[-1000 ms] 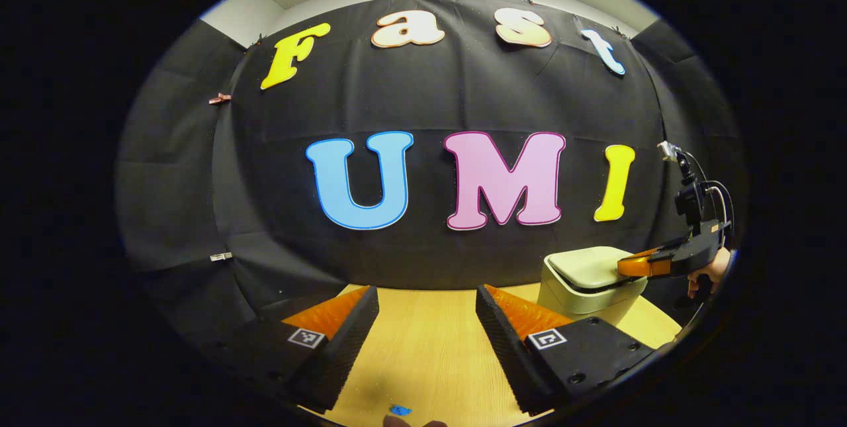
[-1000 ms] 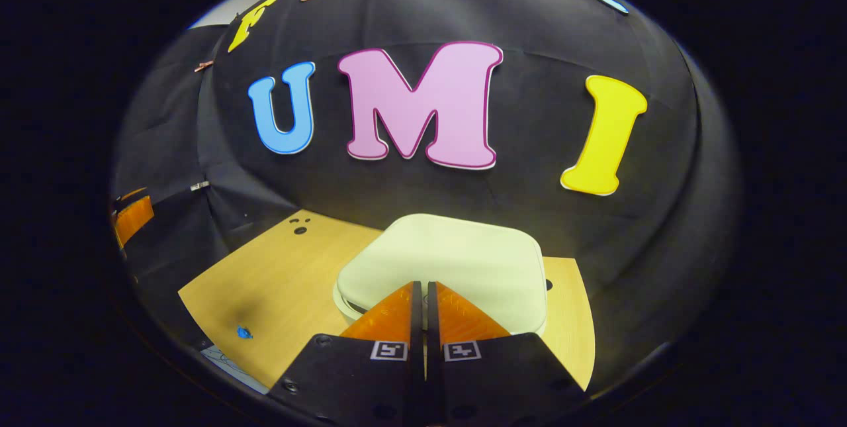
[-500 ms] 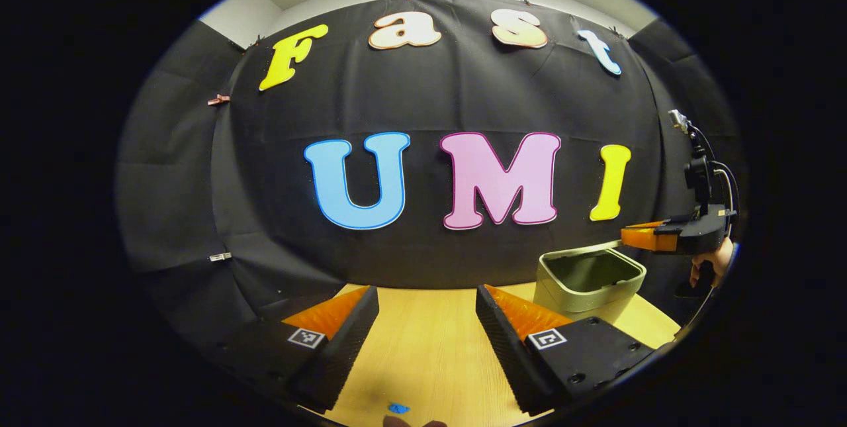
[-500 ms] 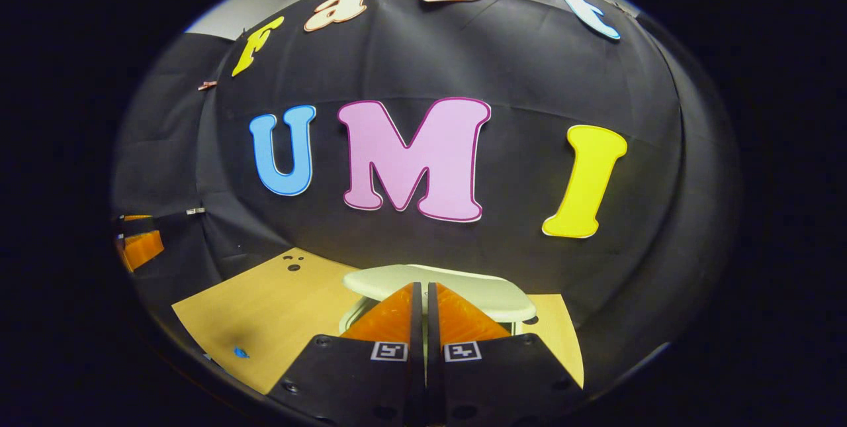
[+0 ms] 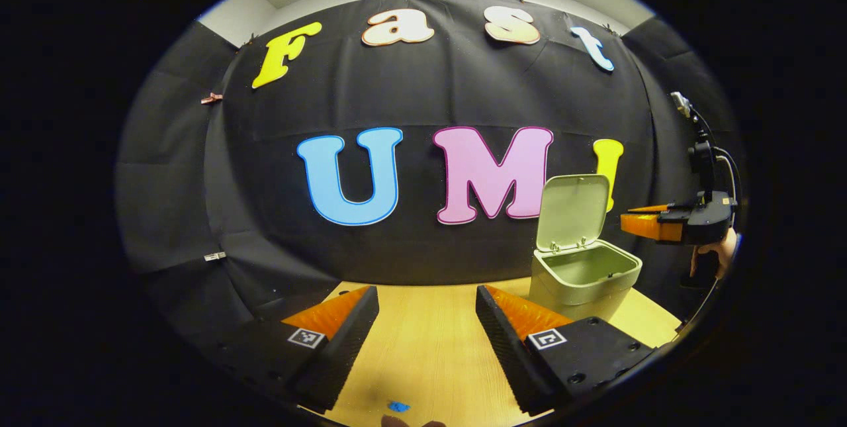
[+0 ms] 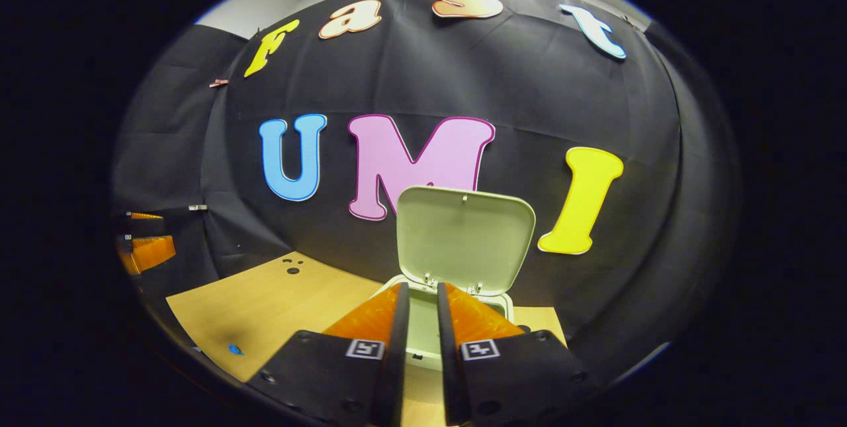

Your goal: Press the lid of the desktop garbage bin to open it, pick up the crumpled paper on the desktop and throw it into the bin, then pick up the pop can on the desktop and drop it into the bin, and finally close the garbage bin lid.

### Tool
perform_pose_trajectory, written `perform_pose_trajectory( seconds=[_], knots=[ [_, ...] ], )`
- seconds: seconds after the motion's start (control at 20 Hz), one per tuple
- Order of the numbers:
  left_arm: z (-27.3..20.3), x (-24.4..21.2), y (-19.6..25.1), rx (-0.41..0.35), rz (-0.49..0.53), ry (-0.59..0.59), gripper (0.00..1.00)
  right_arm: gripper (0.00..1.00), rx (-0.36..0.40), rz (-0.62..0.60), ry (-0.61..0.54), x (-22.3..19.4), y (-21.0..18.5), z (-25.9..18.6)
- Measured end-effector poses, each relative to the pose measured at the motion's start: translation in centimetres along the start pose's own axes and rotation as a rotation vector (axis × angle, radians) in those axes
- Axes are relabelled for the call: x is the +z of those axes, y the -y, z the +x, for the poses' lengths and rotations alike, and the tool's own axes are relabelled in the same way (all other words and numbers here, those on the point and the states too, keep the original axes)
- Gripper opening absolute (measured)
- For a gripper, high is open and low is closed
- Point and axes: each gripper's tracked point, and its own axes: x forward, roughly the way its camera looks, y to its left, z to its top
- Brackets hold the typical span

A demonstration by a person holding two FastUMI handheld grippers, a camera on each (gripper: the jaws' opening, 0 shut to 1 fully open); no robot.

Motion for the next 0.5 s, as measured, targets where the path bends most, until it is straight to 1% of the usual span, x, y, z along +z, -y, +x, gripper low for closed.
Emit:
perform_pose_trajectory(
  seconds=[0.05, 0.15, 0.25, 0.35, 0.4, 0.5],
  knots=[
    [0.1, -0.2, 0.0, -0.001, -0.001, -0.004, 0.96, 0.34, 0.003, -0.008, 0.006, 0.1, -0.3, -0.2],
    [0.2, -0.6, -0.3, -0.004, -0.004, -0.012, 0.96, 0.60, 0.018, -0.018, 0.008, 0.1, -1.0, -0.9],
    [0.3, -1.5, -0.5, -0.010, -0.007, -0.030, 0.96, 0.73, 0.019, -0.021, -0.009, -0.6, -1.5, -1.2],
    [0.3, -2.6, -0.8, -0.015, -0.010, -0.053, 0.95, 0.80, 0.016, -0.020, -0.009, -0.9, -2.1, -2.0],
    [0.3, -3.1, -0.9, -0.022, -0.010, -0.064, 0.96, 0.88, 0.015, -0.022, -0.008, -1.2, -2.4, -2.5],
    [0.3, -4.6, -1.1, -0.032, -0.009, -0.091, 0.96, 0.95, 0.024, -0.026, -0.009, -1.6, -3.3, -3.4]
  ],
)
